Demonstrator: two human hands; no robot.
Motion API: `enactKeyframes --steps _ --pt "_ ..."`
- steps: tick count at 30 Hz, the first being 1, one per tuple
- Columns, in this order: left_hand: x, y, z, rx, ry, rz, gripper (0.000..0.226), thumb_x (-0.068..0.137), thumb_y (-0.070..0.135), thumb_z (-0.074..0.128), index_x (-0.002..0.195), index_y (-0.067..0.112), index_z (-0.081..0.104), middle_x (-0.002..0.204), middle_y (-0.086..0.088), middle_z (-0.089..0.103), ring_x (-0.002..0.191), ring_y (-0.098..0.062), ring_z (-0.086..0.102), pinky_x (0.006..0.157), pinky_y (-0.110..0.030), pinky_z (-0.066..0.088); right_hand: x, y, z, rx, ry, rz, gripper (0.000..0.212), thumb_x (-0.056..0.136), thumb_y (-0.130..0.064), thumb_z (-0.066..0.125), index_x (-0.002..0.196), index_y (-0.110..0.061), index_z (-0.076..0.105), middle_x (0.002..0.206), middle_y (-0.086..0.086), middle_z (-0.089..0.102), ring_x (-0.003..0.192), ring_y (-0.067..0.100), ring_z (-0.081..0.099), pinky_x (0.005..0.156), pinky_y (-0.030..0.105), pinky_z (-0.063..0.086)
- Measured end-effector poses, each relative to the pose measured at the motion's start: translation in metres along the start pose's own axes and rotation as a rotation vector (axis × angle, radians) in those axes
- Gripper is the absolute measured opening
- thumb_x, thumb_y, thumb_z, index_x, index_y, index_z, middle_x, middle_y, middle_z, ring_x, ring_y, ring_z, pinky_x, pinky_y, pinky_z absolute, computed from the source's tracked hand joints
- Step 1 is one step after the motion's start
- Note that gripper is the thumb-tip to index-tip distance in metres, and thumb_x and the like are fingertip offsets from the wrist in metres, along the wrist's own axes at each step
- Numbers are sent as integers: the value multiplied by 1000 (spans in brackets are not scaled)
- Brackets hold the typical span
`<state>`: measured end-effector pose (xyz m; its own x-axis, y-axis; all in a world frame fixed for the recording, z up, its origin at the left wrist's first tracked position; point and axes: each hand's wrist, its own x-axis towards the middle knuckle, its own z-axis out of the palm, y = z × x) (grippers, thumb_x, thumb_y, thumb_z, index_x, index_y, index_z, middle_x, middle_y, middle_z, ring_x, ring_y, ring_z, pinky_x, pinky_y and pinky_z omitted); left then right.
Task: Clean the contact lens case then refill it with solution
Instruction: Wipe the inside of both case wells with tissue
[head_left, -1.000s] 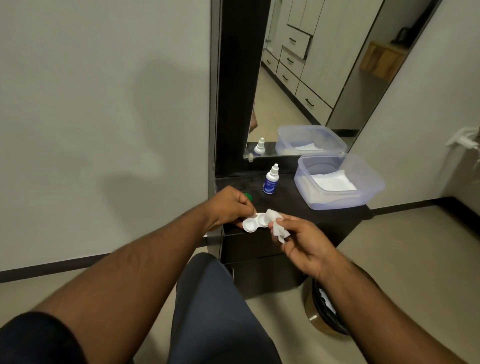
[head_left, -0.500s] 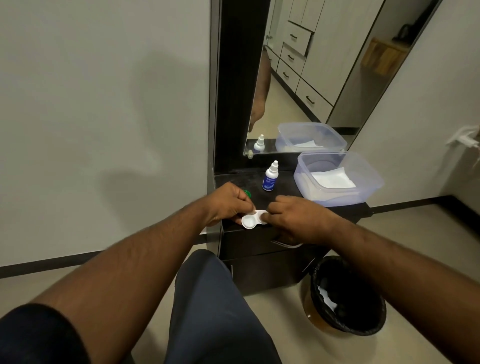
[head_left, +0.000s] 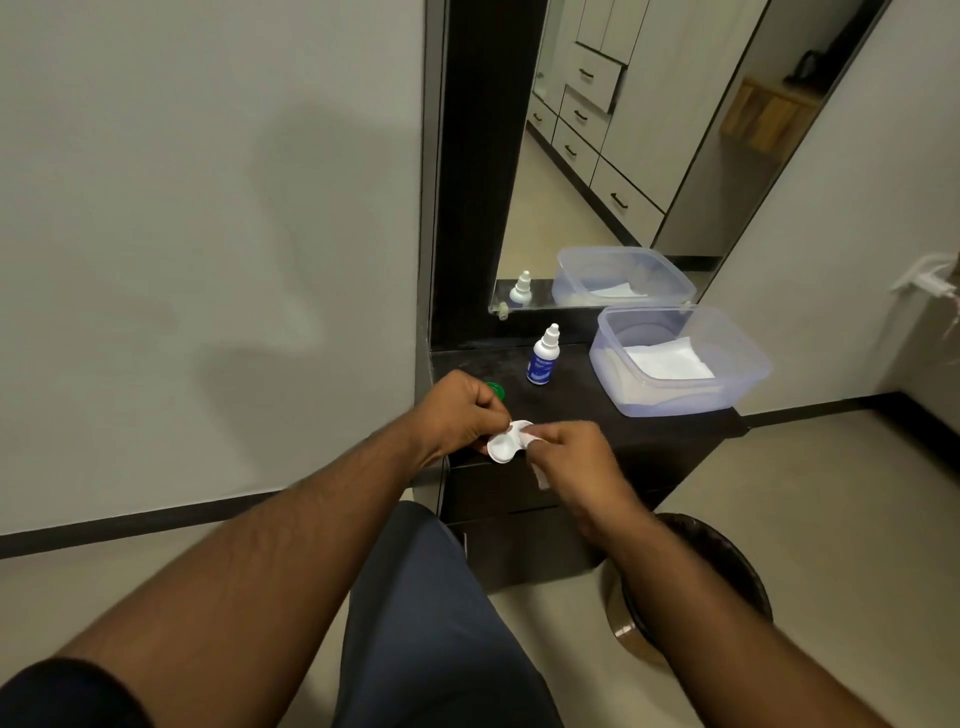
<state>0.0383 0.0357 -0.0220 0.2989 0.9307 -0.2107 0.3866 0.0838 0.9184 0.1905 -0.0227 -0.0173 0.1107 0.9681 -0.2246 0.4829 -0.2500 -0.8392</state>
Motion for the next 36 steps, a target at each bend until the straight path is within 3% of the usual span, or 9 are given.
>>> enactKeyframes --steps 3,5,10,15,23,26,29,31,36 --pt "0 -1 0 11 11 -2 14 81 -1 65 73 7 72 80 -7 72 71 -11 66 69 -25 57 -4 5 -7 975 -160 374 23 87 -2 45 101 -5 64 68 5 59 32 6 31 30 15 22" --pt "1 0 0 27 11 -1 14 81 -1 64 73 7 72 81 -8 72 72 -11 65 70 -24 57 -11 11 -9 1108 -173 345 28 88 -1 41 107 -4 61 72 5 59 30 4 26 30 13 17" --pt "0 1 0 30 8 -1 12 82 -2 63 76 3 72 83 -11 71 71 -12 64 63 -18 56 -17 8 -4 765 4 188 24 88 -6 51 101 -12 70 75 3 65 44 7 41 35 17 24" --pt "-1 0 1 37 18 16 9 80 -1 64 76 2 72 78 -9 71 68 -10 65 61 -18 54 -14 0 6 435 104 0 19 86 -12 65 103 -13 72 91 -3 74 87 9 68 70 18 48" --pt "-4 0 3 46 51 50 12 80 -1 65 73 7 71 75 -3 70 67 -7 64 60 -13 53 -1 2 5 406 -62 122 23 89 -7 59 108 -13 70 80 -1 70 71 9 59 59 17 44" --pt "-5 0 4 46 50 56 11 79 -2 65 74 4 72 74 -5 69 66 -7 63 61 -14 53 8 -4 -18 123 -230 42 25 88 -8 60 110 -14 70 84 7 71 69 10 56 62 19 44" --pt "-5 2 5 65 31 50 10 79 -3 65 74 3 72 76 -7 70 69 -9 63 63 -16 53 20 -23 -37 -767 -328 -379 31 88 -14 57 116 -24 67 114 -1 66 96 13 61 80 27 47" --pt "-4 2 4 56 27 46 9 79 -3 64 76 1 72 74 -6 69 68 -8 62 60 -13 51 21 -41 -43 -1344 -362 -745 34 89 -19 57 122 -26 59 116 -1 56 101 20 58 73 31 47" --pt "-4 2 3 43 38 51 9 79 -3 65 78 0 73 76 -9 70 65 -9 61 58 -14 53 23 -49 -56 -1624 -425 -1191 33 92 -19 52 125 -16 52 116 6 53 100 24 51 72 34 41"
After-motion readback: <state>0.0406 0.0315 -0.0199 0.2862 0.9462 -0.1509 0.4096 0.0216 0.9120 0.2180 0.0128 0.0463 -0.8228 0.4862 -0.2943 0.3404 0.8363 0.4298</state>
